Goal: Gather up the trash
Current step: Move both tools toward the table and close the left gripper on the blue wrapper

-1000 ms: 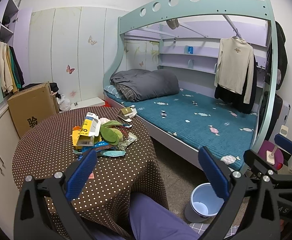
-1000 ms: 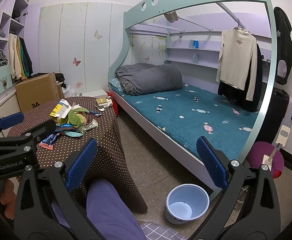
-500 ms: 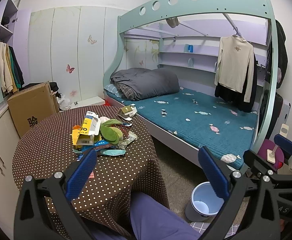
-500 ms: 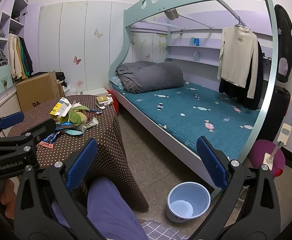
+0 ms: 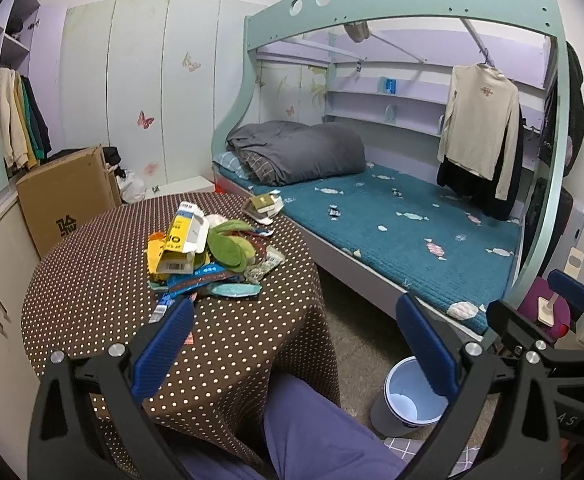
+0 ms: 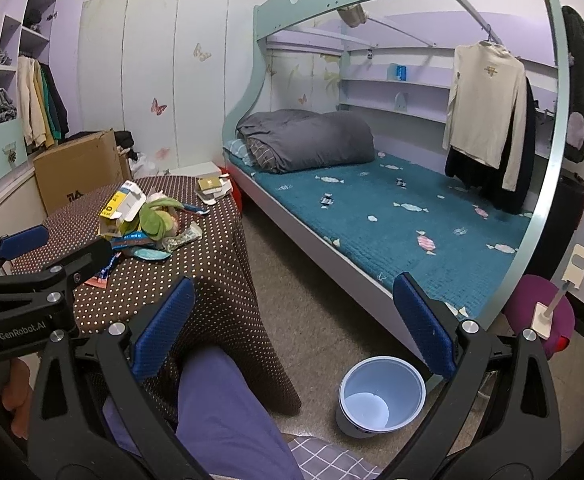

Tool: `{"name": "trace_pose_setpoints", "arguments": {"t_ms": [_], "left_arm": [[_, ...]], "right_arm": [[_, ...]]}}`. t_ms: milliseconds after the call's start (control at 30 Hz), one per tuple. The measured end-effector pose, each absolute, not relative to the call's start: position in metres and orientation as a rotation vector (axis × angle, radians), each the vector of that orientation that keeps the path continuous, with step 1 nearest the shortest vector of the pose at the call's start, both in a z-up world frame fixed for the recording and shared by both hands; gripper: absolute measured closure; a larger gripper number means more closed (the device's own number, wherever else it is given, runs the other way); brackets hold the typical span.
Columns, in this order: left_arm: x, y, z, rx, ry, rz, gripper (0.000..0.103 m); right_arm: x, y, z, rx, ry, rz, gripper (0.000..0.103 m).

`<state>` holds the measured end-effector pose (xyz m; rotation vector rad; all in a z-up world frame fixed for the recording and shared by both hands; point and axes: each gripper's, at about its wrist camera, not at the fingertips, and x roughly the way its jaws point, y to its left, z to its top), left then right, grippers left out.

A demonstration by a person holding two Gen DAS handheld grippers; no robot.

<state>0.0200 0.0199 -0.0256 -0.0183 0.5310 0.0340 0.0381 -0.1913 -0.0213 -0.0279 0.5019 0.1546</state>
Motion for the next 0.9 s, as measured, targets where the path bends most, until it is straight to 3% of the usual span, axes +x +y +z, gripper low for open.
{"name": "trace_pose_setpoints", "arguments": {"t_ms": [900], "left_arm": [[0.07, 0.108, -0.077, -0.137, 0.696, 0.152, 0.004]], "right_arm": [[0.11, -0.108, -0.063, -0.106, 0.705, 0.261, 0.006]]}}
